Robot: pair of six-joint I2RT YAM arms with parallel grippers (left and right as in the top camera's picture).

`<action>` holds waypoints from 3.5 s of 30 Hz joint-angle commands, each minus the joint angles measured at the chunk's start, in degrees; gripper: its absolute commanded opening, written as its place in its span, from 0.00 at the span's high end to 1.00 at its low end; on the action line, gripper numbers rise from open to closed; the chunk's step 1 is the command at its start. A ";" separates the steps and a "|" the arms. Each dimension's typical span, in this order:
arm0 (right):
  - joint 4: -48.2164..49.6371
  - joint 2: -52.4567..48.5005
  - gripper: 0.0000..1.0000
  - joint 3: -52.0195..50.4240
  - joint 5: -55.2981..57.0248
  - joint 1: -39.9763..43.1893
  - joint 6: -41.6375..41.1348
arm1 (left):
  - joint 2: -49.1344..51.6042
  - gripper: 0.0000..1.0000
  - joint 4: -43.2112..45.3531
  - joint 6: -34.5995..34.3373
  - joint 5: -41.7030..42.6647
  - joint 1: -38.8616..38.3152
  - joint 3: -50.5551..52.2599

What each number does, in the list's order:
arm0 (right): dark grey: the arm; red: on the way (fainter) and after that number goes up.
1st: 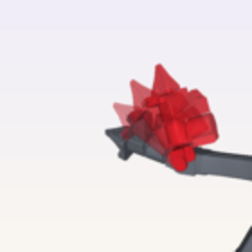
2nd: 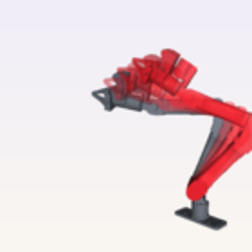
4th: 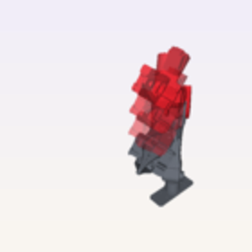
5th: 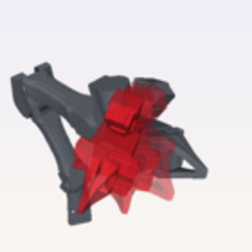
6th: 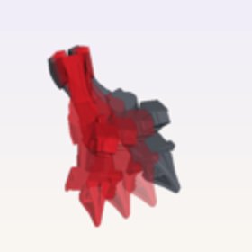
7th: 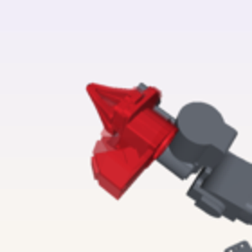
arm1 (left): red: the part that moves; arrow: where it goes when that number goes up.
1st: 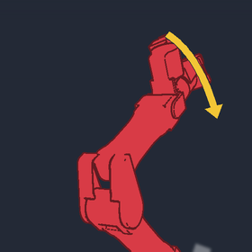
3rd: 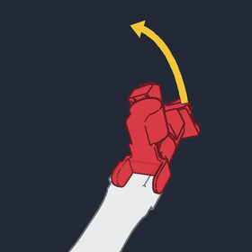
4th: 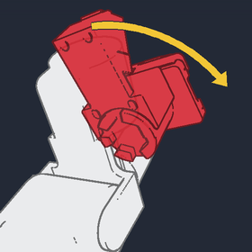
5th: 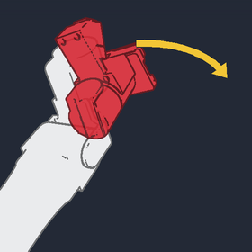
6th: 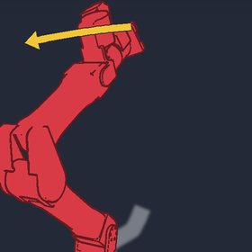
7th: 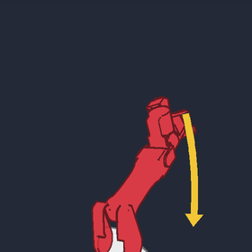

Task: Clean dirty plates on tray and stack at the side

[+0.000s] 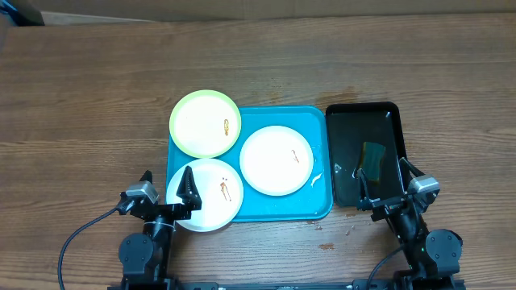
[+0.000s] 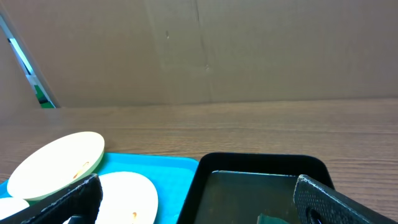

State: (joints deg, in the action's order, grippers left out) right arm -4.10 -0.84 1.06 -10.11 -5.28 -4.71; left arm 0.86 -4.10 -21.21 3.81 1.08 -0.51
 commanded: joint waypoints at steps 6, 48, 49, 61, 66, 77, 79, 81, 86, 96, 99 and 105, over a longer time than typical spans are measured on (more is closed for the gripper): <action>0.33 0.61 0.00 -0.61 -0.04 0.22 0.09 | -0.37 0.00 -0.11 0.46 0.04 -0.37 0.22; 1.03 0.61 0.00 -0.59 -0.33 0.22 0.02 | 70.66 0.00 -66.73 6.19 31.54 -0.52 -76.06; 1.25 0.61 0.00 -0.59 -1.40 0.22 0.02 | 71.71 0.12 -66.69 6.69 33.07 -0.59 -76.06; -16.39 -10.80 0.00 26.25 -1.84 0.22 -5.40 | 75.23 0.35 -67.19 -3.37 7.37 -14.32 -76.04; -32.09 -29.88 0.00 46.36 -1.53 0.22 -1.70 | 76.94 0.37 -66.99 -8.61 -3.56 -22.25 -76.04; -66.84 -68.78 0.00 85.74 -10.45 0.22 0.26 | 88.32 0.27 -65.16 -5.97 -1.84 -25.90 -75.76; -68.08 -72.08 0.02 86.36 -10.36 0.22 -0.37 | 90.29 0.27 -64.02 -5.57 -1.88 -25.90 -75.76; -69.22 -74.88 0.15 85.74 -9.60 0.22 -2.51 | 92.30 0.29 -62.29 -5.57 -1.88 -25.90 -75.76; -71.89 -82.64 0.18 83.06 -2.69 0.11 -5.81 | 97.83 0.33 -57.90 -5.62 -1.88 -25.90 -75.71; -66.53 -92.80 0.18 78.03 1.64 0.04 -9.31 | 106.44 0.40 -51.67 -5.62 0.94 -25.90 -75.71; -64.41 -94.33 0.18 75.12 3.45 0.04 -10.64 | 107.84 0.40 -51.49 -5.60 0.20 -25.90 -75.71; -58.18 -95.19 0.19 67.08 4.26 0.04 -11.91 | 109.53 0.40 -50.29 -5.57 0.09 -25.90 -75.71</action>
State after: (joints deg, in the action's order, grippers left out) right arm -63.61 -95.48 71.53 -7.22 -5.30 -14.59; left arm 109.23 -54.76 -27.90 3.66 -24.67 -75.70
